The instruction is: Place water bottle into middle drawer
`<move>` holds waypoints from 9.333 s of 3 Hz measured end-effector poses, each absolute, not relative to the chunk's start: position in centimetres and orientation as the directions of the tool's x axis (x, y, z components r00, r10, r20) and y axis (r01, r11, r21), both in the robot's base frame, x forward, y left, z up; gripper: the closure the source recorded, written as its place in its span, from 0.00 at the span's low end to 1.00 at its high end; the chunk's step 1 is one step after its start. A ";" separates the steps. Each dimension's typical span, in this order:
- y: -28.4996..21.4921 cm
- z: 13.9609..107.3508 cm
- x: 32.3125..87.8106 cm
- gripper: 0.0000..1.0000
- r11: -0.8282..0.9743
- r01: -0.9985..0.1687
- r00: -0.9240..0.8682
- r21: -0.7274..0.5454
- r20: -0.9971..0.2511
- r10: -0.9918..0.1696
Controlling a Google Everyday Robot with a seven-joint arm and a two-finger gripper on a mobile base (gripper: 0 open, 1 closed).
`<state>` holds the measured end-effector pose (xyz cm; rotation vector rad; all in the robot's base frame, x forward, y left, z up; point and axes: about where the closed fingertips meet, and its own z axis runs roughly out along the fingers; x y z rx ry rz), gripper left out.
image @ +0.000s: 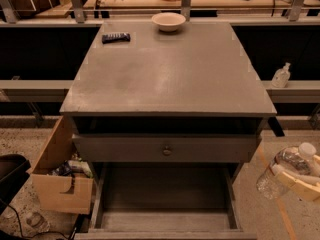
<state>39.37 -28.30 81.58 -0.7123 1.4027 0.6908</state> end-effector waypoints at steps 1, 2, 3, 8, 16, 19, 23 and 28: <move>-28.3 81.6 39.4 1.00 0.617 -0.786 0.050 -0.034 -0.999 0.010; -24.7 78.4 39.6 1.00 0.562 -0.826 0.047 -0.047 -0.999 -0.014; -18.6 73.7 39.6 1.00 0.447 -0.893 0.042 -0.050 -0.999 -0.027; -1.1 59.3 42.5 1.00 0.086 -0.996 -0.001 -0.001 -1.000 -0.019; 5.2 47.6 50.0 1.00 0.011 -0.998 -0.068 0.068 -0.997 0.029; 5.8 45.7 50.0 1.00 -0.034 -0.998 -0.051 0.050 -0.998 0.037; 6.3 45.3 49.7 0.81 -0.047 -0.998 -0.052 0.051 -0.998 0.026; 6.9 45.4 49.5 0.00 -0.058 -0.997 -0.054 0.053 -0.998 0.031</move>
Offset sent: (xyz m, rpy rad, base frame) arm 0.0043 0.1002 -0.0974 -0.0791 0.0124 0.1916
